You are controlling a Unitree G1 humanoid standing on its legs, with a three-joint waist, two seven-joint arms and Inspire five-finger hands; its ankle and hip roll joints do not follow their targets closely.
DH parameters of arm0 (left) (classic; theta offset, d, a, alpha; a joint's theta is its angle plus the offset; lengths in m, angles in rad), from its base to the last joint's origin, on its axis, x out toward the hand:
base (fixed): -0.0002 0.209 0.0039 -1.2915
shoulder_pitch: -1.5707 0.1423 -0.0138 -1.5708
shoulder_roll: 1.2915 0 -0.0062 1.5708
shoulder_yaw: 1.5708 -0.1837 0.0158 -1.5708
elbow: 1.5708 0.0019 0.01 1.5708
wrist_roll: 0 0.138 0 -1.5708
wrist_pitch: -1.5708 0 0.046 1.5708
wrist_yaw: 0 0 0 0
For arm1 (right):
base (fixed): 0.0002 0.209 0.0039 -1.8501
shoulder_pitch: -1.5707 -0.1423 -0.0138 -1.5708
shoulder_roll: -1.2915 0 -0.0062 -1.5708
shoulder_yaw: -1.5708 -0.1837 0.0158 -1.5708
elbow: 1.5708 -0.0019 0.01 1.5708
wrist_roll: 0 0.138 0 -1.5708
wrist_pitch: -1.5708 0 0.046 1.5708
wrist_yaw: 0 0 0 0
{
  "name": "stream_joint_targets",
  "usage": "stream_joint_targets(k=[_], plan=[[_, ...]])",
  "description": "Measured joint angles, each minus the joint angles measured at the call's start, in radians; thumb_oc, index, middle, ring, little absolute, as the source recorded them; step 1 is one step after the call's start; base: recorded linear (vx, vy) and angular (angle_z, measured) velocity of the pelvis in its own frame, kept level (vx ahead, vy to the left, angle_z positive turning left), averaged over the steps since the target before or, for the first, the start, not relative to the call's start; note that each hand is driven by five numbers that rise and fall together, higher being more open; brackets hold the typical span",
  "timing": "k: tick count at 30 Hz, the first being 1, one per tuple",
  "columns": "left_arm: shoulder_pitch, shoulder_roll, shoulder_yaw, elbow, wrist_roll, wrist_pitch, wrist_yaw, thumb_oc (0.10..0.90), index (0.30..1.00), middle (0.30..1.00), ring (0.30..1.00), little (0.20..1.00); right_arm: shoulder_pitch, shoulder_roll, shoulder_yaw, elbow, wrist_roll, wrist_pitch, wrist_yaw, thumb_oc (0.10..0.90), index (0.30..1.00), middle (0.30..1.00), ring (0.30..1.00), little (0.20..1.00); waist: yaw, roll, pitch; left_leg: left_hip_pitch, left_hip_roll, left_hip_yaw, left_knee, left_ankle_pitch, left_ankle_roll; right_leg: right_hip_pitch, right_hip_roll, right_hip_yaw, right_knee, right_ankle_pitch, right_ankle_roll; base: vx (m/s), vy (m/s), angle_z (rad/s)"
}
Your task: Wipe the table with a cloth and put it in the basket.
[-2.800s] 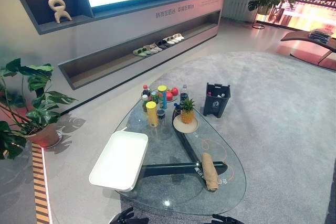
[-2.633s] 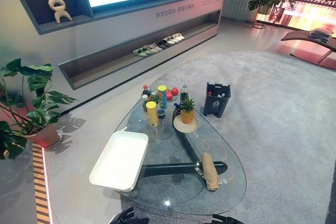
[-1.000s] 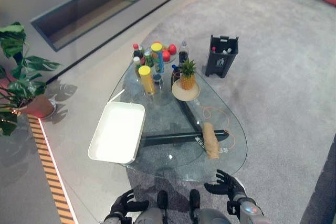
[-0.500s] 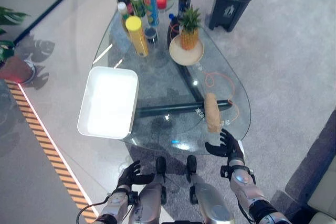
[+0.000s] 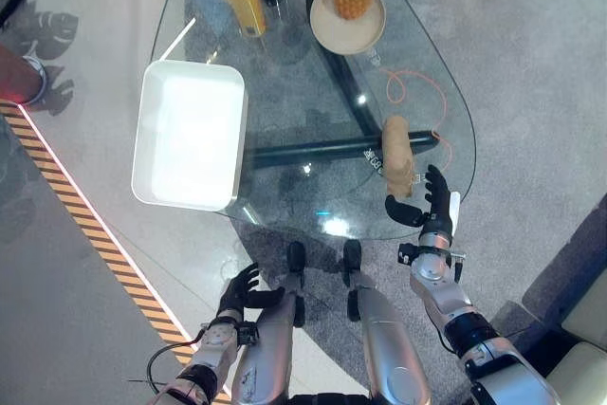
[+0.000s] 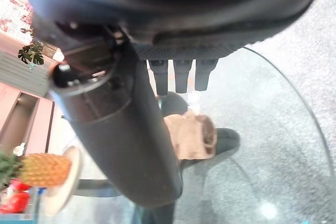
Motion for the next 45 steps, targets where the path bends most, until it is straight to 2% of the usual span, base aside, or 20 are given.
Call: stream_joint_targets(k=[8, 18, 23, 34, 45], plan=[[-0.021, -0.011, 0.0, -0.002, -0.104, -0.015, -0.002, 0.8, 0.9, 0.9, 0.9, 0.9, -0.076, -0.017, 0.003, -0.009, -0.029, 0.07, -0.077, 0.8, 0.9, 0.9, 0.9, 0.9, 0.001, 0.001, 0.002, -0.099, -0.003, 0.002, 0.05, -0.001, 0.01, -0.097, -0.005, 0.002, 0.044, 0.005, -0.001, -0.01, 0.046, 0.0], [-0.057, -0.008, -0.004, -0.058, -0.113, -0.016, 0.002, 0.8, 0.9, 0.9, 0.9, 0.9, -0.175, -0.047, 0.002, -0.009, -0.043, 0.116, -0.171, 0.8, 0.9, 0.9, 0.9, 0.9, 0.025, 0.002, 0.002, -0.24, -0.006, 0.002, 0.117, -0.006, 0.011, -0.236, -0.011, 0.0, 0.111, -0.001, -0.003, 0.0, 0.008, 0.0], [-0.058, 0.001, -0.015, -0.085, -0.117, -0.017, 0.023, 0.8, 0.9, 0.9, 0.9, 0.9, -0.226, -0.054, -0.004, -0.008, -0.043, 0.117, -0.224, 0.8, 0.9, 0.9, 0.9, 0.9, 0.026, 0.002, 0.002, -0.278, -0.011, 0.001, 0.138, -0.009, 0.008, -0.275, -0.017, -0.001, 0.132, -0.01, -0.007, 0.03, 0.013, 0.03], [-0.098, 0.008, -0.014, -0.119, -0.151, 0.001, 0.04, 0.8, 0.9, 0.9, 0.9, 0.9, -0.299, -0.084, -0.005, -0.008, -0.026, 0.122, -0.229, 0.8, 0.9, 0.9, 0.9, 0.9, 0.04, 0.002, 0.003, -0.389, -0.014, 0.001, 0.198, -0.013, 0.011, -0.38, -0.02, 0.002, 0.181, -0.012, -0.006, 0.03, 0.017, 0.01], [-0.123, 0.022, -0.014, -0.158, -0.165, -0.001, 0.04, 0.8, 0.9, 0.9, 0.9, 0.9, -0.336, -0.094, -0.006, -0.019, -0.015, 0.12, -0.29, 0.8, 0.9, 0.9, 0.9, 0.9, 0.047, 0.002, 0.002, -0.479, -0.011, -0.001, 0.262, -0.023, 0.018, -0.458, -0.022, 0.002, 0.224, -0.014, -0.004, 0.0, 0.0, 0.0]])
